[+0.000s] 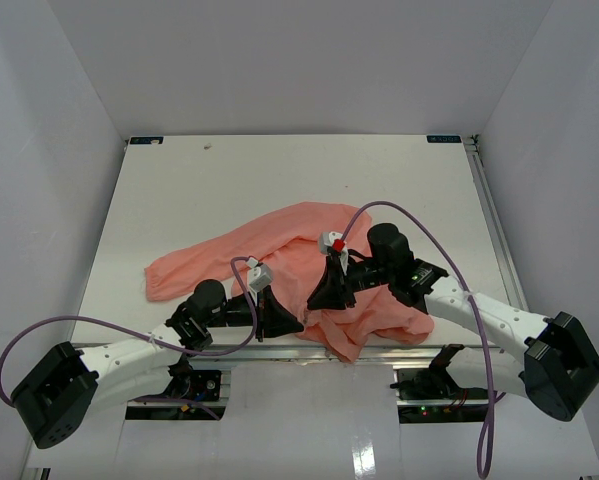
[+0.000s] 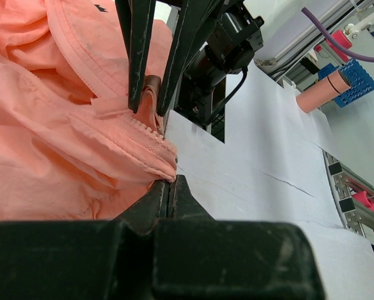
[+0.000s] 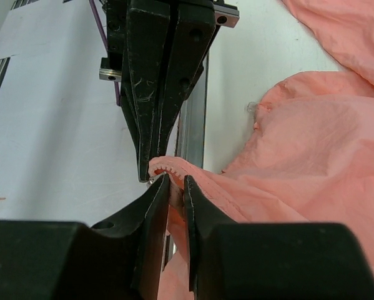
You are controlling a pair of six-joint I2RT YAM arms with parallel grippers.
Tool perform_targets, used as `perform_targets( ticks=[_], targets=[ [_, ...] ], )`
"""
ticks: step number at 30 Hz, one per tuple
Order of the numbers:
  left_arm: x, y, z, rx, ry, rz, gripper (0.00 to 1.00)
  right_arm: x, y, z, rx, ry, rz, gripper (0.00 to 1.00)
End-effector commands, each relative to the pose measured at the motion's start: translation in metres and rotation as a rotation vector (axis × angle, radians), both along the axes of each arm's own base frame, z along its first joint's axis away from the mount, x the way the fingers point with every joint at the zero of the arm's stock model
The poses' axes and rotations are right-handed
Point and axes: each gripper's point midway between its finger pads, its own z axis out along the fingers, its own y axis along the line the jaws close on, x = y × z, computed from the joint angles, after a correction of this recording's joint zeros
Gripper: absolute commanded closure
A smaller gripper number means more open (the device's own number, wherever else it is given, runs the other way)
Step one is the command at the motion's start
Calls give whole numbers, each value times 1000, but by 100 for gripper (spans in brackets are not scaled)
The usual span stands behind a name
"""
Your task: Zip up the jacket
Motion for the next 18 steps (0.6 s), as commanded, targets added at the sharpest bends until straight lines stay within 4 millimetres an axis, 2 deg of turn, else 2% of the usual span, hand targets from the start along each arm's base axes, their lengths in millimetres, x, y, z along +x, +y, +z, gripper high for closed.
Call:
perform_targets(
  ticks=[1, 2, 8, 13, 18],
  targets=[
    [-2, 0, 6, -15, -8, -16, 100, 4, 7, 15, 46, -30, 9, 88],
    [-2, 0, 6, -15, -8, -16, 100, 4, 7, 15, 44, -29, 7, 92],
    [-1, 1, 5, -12, -4, -8, 100, 6, 6, 15, 50, -43, -8, 92],
    [0, 1, 3, -2, 8, -4, 100, 28, 2, 22, 48, -117, -160, 92],
    [-3, 1, 6, -3, 0, -22, 100, 39, -3, 20, 37, -141, -239, 92]
  ],
)
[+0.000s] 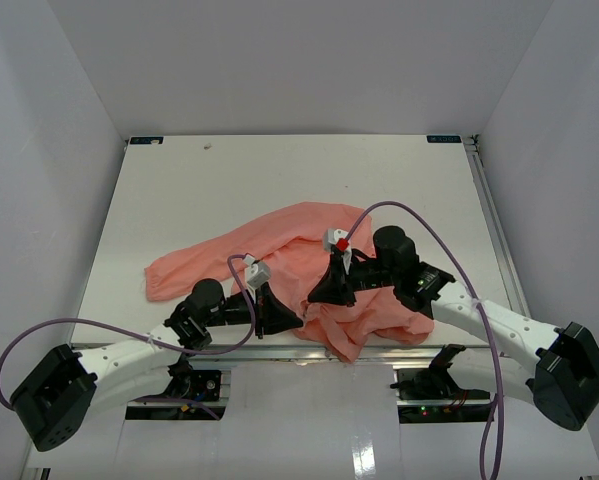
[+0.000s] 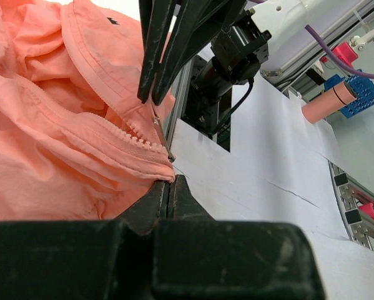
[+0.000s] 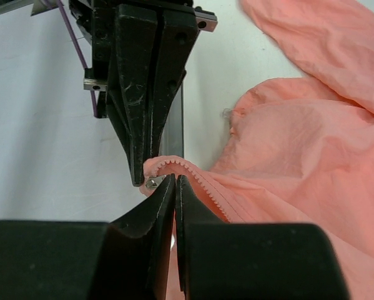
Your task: Zip up the jacket
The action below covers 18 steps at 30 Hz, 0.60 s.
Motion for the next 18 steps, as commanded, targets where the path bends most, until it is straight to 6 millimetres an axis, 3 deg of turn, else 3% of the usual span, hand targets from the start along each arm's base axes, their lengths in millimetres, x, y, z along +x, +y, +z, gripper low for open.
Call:
perform_targets(
  ticks=[1, 6, 10, 18],
  targets=[
    [-11, 0, 4, 2, -1, -66, 100, 31, -3, 8, 20, -86, -154, 92],
    [-21, -1, 6, -7, -2, -132, 100, 41, -3, 7, 18, -60, -203, 92],
    [-28, -2, 4, -8, 6, -185, 100, 44, 2, 22, 76, -114, -189, 92],
    [-19, -7, -9, 53, 58, -163, 100, 46, 10, 51, 160, -235, -151, 92]
  ],
)
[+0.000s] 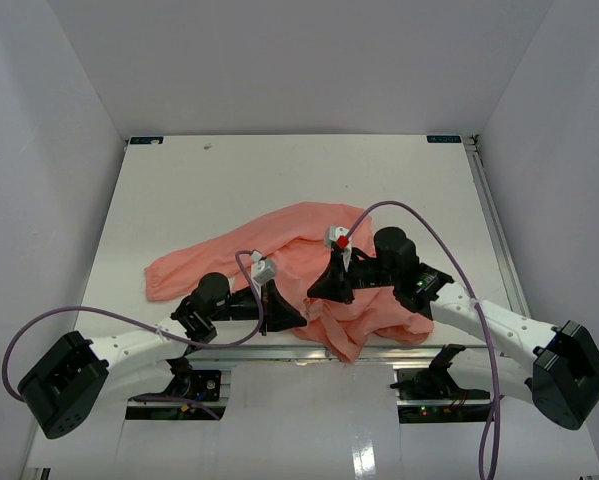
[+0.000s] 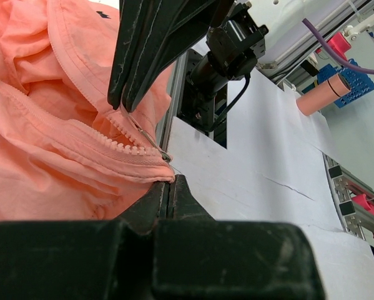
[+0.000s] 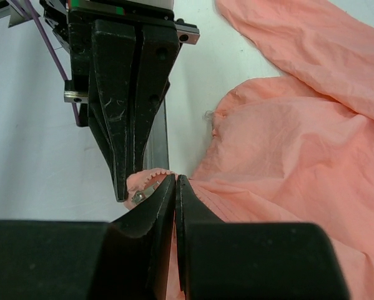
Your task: Zip up the jacket
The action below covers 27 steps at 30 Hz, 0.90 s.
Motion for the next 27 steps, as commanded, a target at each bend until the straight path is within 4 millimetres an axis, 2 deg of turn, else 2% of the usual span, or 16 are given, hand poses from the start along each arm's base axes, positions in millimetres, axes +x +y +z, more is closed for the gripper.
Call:
perform_targets(
  ticks=[1, 6, 9, 10, 11, 12, 13, 14, 15, 19, 21, 24, 27],
  targets=[
    [-19, 0, -9, 47, 48, -114, 100, 33, 10, 56, 151, -244, -74, 92],
    [-13, -4, -12, 77, 70, -103, 100, 39, 10, 53, 137, -270, -106, 92],
    [7, -4, -8, 84, 80, 30, 63, 39, 8, 41, 120, -224, -132, 92],
    [10, -3, -4, 78, 90, 61, 57, 38, 8, 37, 117, -207, -142, 92],
    [22, 1, -7, 97, 109, 151, 45, 37, 7, 36, 123, -189, -153, 92],
    [35, 6, -3, 89, 117, 248, 37, 38, 5, 34, 126, -179, -171, 92],
    [42, 11, -1, 93, 137, 315, 33, 40, 4, 31, 126, -172, -191, 92],
    [47, 16, 0, 103, 153, 365, 31, 41, 4, 31, 125, -162, -205, 92],
    [56, 20, 9, 87, 149, 427, 30, 43, 4, 29, 121, -150, -217, 92],
    [72, 44, 6, 138, 221, 611, 29, 39, 9, 23, 104, -90, -205, 92],
    [72, 46, 5, 138, 234, 627, 29, 32, 11, 17, 98, -68, -195, 92],
    [60, 39, 6, 150, 191, 531, 33, 27, 12, 15, 101, -58, -203, 92],
    [57, 36, 7, 162, 139, 482, 44, 23, 14, 16, 116, -36, -194, 92]
  ],
)
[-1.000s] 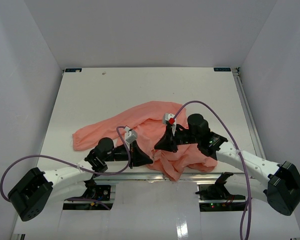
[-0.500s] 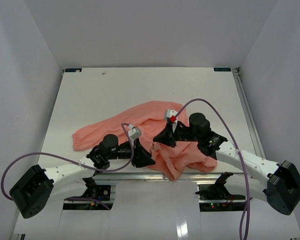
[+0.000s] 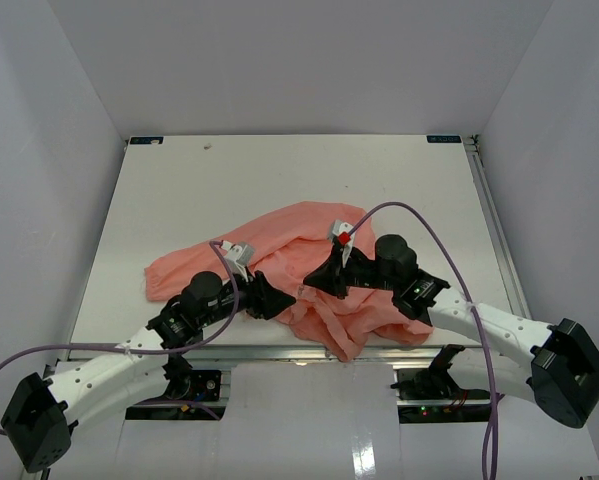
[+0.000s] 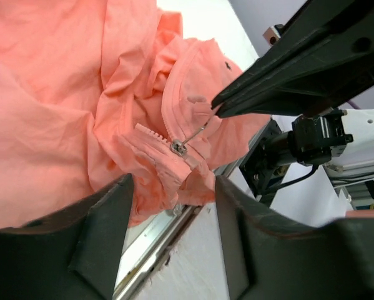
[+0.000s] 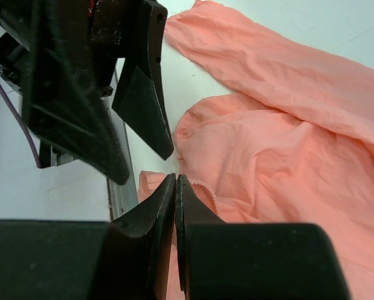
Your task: Zip up the jacket
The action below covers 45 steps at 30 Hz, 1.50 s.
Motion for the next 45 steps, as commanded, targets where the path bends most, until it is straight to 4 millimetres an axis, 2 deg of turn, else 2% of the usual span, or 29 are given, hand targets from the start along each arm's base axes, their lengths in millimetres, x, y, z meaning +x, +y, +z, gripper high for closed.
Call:
perform_targets(
  ticks=[1, 6, 10, 13, 16, 18, 22, 27, 36, 45],
  targets=[
    [-1, -1, 4, 46, -46, -44, 46, -4, 6, 15, 69, -1, -2, 92],
    [2, -2, 14, 94, -88, -69, 50, -3, 12, 9, 62, 29, -8, 92],
    [11, 2, 25, 173, -135, -48, 50, 4, 15, 4, 58, 49, -43, 92],
    [18, 12, 28, 265, -160, -17, 51, 11, 16, 4, 57, 68, -81, 92],
    [21, 13, 34, 304, -204, -22, 52, 16, 19, 8, 64, 82, -97, 92],
    [19, 8, 32, 315, -219, -61, 53, 18, 21, 12, 72, 93, -110, 92],
    [23, 3, 17, 395, -238, -96, 60, 25, 24, 16, 73, 105, -135, 92],
    [29, 1, 2, 490, -252, -99, 61, 29, 28, 15, 63, 123, -138, 92],
    [34, 4, 11, 523, -314, -49, 58, 32, 31, 11, 51, 134, -142, 92],
    [32, -2, 2, 587, -317, -51, 58, 31, 33, 11, 49, 145, -139, 92]
  ],
)
